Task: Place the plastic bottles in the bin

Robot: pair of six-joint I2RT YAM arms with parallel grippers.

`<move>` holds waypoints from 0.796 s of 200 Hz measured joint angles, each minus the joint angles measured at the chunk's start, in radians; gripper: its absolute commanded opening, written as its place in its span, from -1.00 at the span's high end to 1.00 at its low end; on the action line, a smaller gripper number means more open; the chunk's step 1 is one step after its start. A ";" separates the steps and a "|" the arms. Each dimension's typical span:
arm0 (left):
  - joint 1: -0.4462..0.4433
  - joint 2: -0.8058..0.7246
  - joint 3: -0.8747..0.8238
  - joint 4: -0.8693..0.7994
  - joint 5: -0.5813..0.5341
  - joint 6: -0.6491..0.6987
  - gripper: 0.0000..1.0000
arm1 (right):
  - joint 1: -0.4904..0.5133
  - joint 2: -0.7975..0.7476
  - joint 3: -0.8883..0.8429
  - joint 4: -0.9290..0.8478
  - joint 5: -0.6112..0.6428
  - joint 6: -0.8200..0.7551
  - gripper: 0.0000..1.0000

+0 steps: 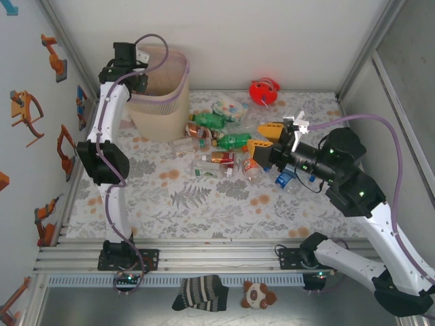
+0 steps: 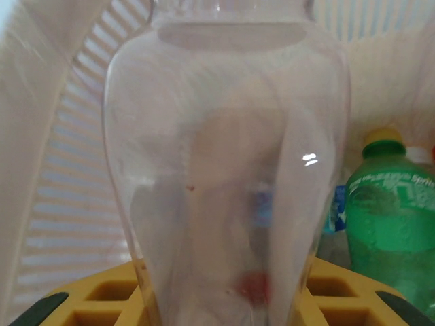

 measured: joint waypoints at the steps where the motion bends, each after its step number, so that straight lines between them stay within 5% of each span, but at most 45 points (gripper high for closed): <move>1: 0.000 0.000 0.000 -0.001 0.000 0.000 0.48 | 0.000 0.000 0.000 0.000 0.000 0.000 -0.16; 159: 0.003 0.157 0.099 -0.297 0.127 -0.039 0.28 | 0.000 0.006 -0.001 -0.007 0.001 0.000 -0.14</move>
